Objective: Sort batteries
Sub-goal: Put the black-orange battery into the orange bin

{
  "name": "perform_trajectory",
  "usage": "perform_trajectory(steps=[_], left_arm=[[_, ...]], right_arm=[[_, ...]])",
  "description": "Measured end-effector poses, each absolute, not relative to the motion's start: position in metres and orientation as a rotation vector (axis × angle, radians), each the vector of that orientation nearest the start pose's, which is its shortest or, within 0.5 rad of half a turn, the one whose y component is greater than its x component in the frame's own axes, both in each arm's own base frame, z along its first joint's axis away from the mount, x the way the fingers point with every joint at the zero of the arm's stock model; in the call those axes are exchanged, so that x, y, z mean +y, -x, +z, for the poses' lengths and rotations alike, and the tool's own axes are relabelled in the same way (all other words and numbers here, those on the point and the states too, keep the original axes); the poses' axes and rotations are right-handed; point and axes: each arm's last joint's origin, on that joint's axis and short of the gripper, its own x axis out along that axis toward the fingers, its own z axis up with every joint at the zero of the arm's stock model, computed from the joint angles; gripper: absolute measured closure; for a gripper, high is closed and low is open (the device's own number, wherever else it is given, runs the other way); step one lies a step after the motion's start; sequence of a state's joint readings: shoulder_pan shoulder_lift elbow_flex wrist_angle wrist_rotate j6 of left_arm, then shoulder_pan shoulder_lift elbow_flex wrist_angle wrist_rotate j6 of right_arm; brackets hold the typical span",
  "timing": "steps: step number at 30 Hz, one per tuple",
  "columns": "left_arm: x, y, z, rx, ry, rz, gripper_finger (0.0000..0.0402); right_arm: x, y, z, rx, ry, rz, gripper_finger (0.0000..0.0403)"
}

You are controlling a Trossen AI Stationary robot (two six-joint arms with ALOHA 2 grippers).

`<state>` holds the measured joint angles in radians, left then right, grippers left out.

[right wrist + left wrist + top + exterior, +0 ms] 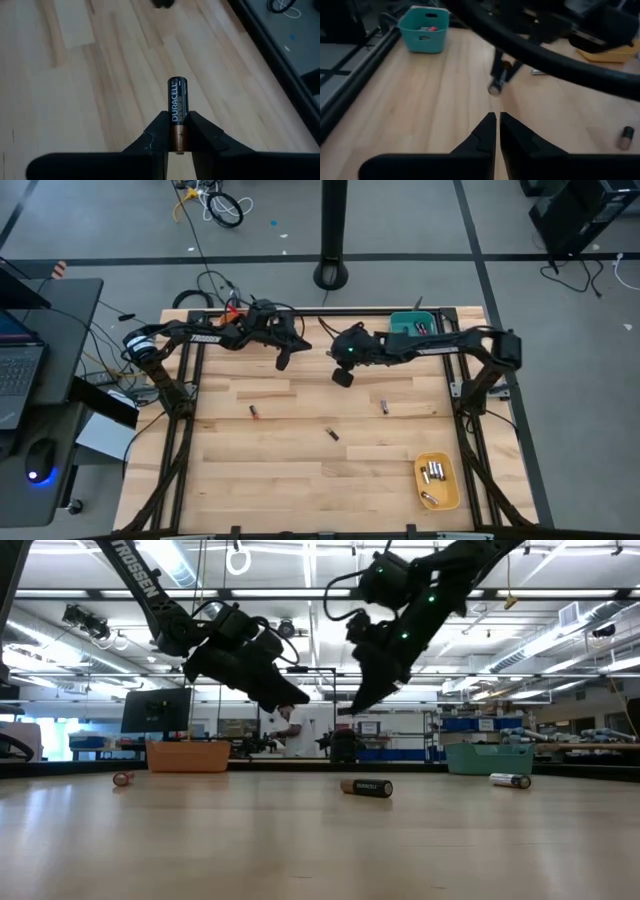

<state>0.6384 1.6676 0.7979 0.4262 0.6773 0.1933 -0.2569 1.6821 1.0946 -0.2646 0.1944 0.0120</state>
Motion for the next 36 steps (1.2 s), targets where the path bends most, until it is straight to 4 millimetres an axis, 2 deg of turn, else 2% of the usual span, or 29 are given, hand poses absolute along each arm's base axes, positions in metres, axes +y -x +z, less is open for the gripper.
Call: perform_trajectory(steps=[3,6,9,13,20,24,36], left_arm=[[0.179,-0.279,0.179,0.345,0.1,-0.083,0.0357],[0.169,-0.285,0.179,0.348,0.094,-0.117,0.0329],[0.154,-0.294,0.181,0.335,0.075,-0.168,0.0291],[0.14,-0.305,0.186,0.296,0.041,-0.149,0.0237],[0.135,-0.31,0.191,0.251,0.061,-0.127,0.0171],[0.135,-0.311,0.193,0.235,0.064,-0.117,0.0165],[0.128,-0.315,0.196,0.223,0.037,-0.134,0.0192]], right_arm=[[-0.088,-0.328,0.217,0.821,-0.031,-0.426,0.0343],[-0.083,-0.325,0.226,0.762,-0.026,-0.415,0.0343],[-0.077,-0.327,0.228,0.743,-0.005,-0.395,0.0343],[-0.072,-0.328,0.229,0.739,0.004,-0.378,0.0343],[-0.067,-0.329,0.229,0.741,0.024,-0.382,0.0344],[-0.067,-0.329,0.229,0.737,0.024,-0.376,0.0343],[-0.064,-0.332,0.231,0.71,0.038,-0.355,0.0343]])
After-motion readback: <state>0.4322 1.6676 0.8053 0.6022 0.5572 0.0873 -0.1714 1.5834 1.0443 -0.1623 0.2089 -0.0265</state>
